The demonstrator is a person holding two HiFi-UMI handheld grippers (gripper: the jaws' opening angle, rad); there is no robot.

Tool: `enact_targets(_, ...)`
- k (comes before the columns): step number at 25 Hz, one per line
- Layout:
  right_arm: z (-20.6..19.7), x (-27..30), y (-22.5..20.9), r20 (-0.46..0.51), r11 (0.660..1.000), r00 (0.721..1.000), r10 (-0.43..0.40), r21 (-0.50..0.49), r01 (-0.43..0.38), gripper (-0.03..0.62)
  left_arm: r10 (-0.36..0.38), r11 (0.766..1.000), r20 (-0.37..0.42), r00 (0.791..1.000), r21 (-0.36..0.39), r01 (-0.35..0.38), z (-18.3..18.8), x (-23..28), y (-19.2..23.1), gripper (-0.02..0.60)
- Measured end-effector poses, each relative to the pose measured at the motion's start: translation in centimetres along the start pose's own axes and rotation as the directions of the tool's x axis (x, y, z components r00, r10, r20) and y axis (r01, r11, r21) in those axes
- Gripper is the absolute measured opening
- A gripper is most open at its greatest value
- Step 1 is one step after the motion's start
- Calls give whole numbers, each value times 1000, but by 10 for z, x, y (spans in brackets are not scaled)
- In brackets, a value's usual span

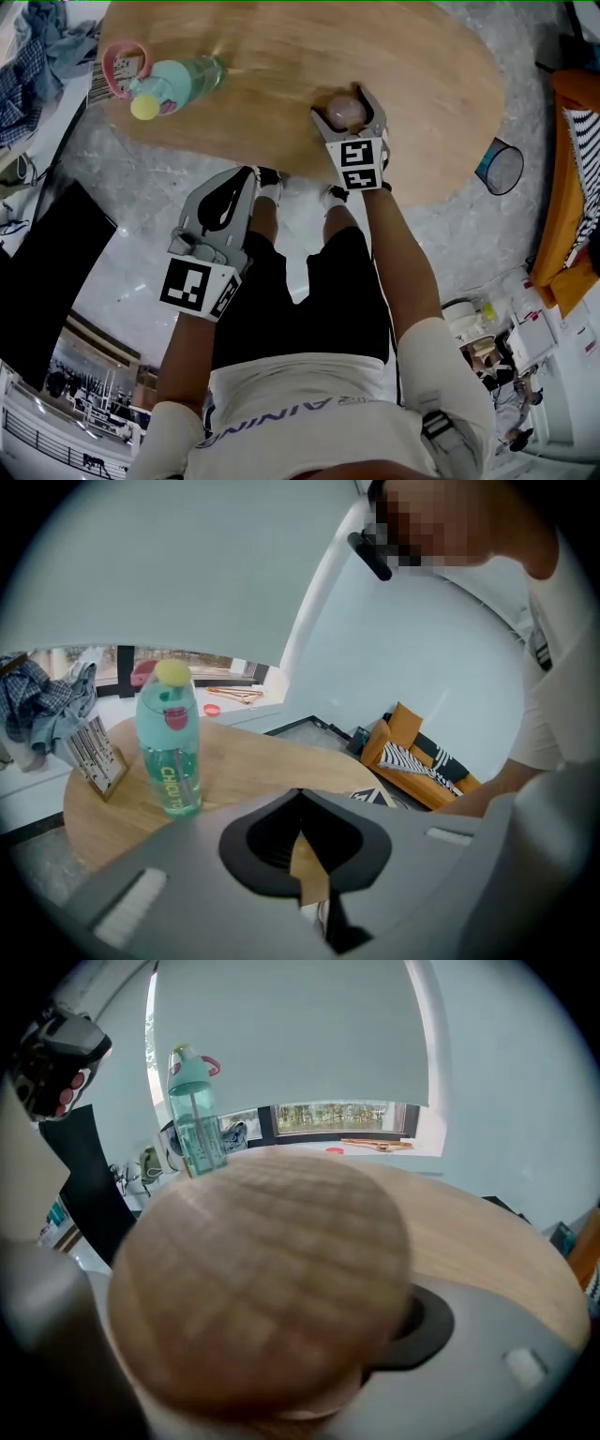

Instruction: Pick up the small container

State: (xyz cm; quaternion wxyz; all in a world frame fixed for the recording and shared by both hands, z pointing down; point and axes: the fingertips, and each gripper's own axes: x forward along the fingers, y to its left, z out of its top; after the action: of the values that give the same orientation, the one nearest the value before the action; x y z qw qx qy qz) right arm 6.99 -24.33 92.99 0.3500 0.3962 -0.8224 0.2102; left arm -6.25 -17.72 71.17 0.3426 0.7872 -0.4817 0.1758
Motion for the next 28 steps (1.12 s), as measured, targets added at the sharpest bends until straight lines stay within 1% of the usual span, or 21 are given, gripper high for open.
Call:
enact_targets(3, 4, -5, -2, 10, 999, 1000, 10, 36, -10, 431, 22, 1000, 0, 1000, 5, -22, 2, -11, 3, 0)
enact_targets(6, 17, -22, -5, 50, 999, 999, 11, 33, -13, 432, 38, 999, 10, 999, 18, -38, 8, -20, 2, 0)
enact_targets(9, 45, -52, -7, 116, 999, 993, 25, 19, -27, 431, 46, 998, 32, 998, 28, -47, 19, -28, -8, 0)
enact_targets(12, 76, -92, -9, 180, 997, 982, 58, 33, -65, 431, 42, 998, 64, 997, 34, -45, 37, -36, -25, 0)
enact_targets(16, 112, -151, -10, 219, 995, 972, 84, 42, -95, 431, 29, 998, 120, 992, 48, -35, 71, -53, -55, 0)
enact_targets(20, 153, -211, -17, 254, 992, 963, 93, 59, -111, 431, -9, 994, 183, 983, 108, -11, 110, -70, -89, 0)
enact_targets(24, 198, -277, -21, 296, 993, 952, 80, 64, -103, 431, -29, 989, 241, 970, 150, -7, 152, -99, -117, 0)
enact_targets(28, 246, -345, -31, 364, 995, 930, 61, 55, -86, 431, -49, 979, 290, 956, 203, -11, 196, -125, -144, 0)
